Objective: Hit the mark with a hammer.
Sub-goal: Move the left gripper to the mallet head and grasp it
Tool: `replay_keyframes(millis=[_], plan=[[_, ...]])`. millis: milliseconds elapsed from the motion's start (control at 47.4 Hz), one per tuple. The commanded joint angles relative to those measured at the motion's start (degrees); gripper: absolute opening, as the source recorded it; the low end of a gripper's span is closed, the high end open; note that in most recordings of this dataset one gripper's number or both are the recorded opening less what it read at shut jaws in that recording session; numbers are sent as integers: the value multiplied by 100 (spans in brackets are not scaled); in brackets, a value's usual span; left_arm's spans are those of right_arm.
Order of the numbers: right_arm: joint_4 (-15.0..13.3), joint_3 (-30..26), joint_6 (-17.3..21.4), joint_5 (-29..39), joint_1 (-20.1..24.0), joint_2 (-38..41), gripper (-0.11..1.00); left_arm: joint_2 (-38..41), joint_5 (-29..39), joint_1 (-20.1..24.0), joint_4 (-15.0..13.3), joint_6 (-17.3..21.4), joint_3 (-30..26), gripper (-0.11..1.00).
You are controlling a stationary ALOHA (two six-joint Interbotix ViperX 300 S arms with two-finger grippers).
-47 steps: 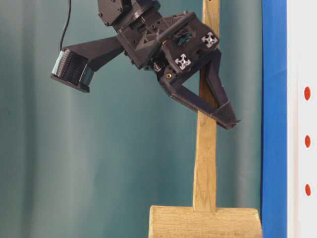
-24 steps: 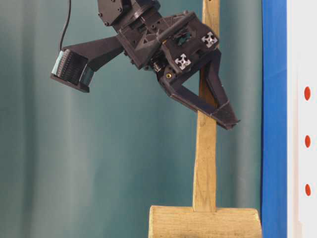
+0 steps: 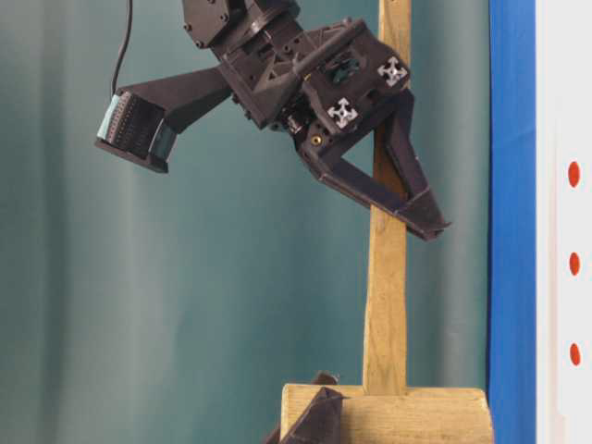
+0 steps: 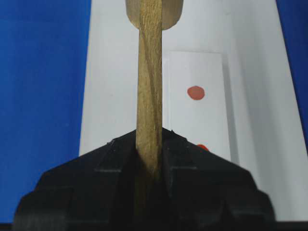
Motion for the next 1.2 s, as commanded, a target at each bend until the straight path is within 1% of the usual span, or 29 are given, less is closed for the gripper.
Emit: replay_keyframes(millis=[0, 63, 84, 528, 570, 612, 654, 718, 781, 844, 908, 950, 992, 1034, 1055, 1119, 1182], plan=[[-9, -176, -9, -62, 9, -97, 1, -26, -35, 9, -9, 0, -105, 65], [-9, -176, -9, -53, 9, -97, 1, -26, -26, -18, 0, 53, -97, 48], [-9, -185, -9, -62, 9, -97, 1, -35, -26, -18, 9, 62, -88, 46], [-9, -176, 0, 35, 9, -97, 1, -62, 132, -44, 9, 18, -62, 47], [-9, -176, 0, 35, 9, -97, 5, -62, 158, -35, 9, 9, -70, 47], [-9, -176, 26, 18, 9, -97, 11, -70, 185, -35, 0, -9, -70, 47], [-9, -176, 26, 9, 9, -88, 22, -70, 193, -35, -9, -18, -70, 47], [-9, -176, 35, 0, 9, -97, 39, -70, 237, -35, -18, -132, -79, 47], [-53, -167, 18, -18, 9, -105, 59, -70, 308, -35, -18, -360, -97, 47], [-176, -158, 18, -44, 26, -105, 78, -70, 413, -35, -18, -633, -105, 47], [-229, -167, 9, -53, 35, -105, 91, -79, 536, -35, -18, -1046, -123, 47], [-255, -176, 9, -53, 44, -114, 93, -79, 633, -26, -26, -1345, -123, 47], [-281, -202, 0, -62, 53, -114, 91, -97, 712, 0, -44, -1705, -132, 47], [-299, -202, 0, -62, 62, -114, 90, -97, 800, 26, -44, -2109, -132, 47], [-316, -202, 0, -62, 62, -105, 90, -97, 844, 35, -53, -2417, -132, 47], [-369, -211, 0, -62, 70, -105, 91, -97, 914, 70, -44, -3050, -132, 47], [-413, -211, 0, -62, 79, -105, 91, -97, 940, 79, -35, -3595, -123, 47]])
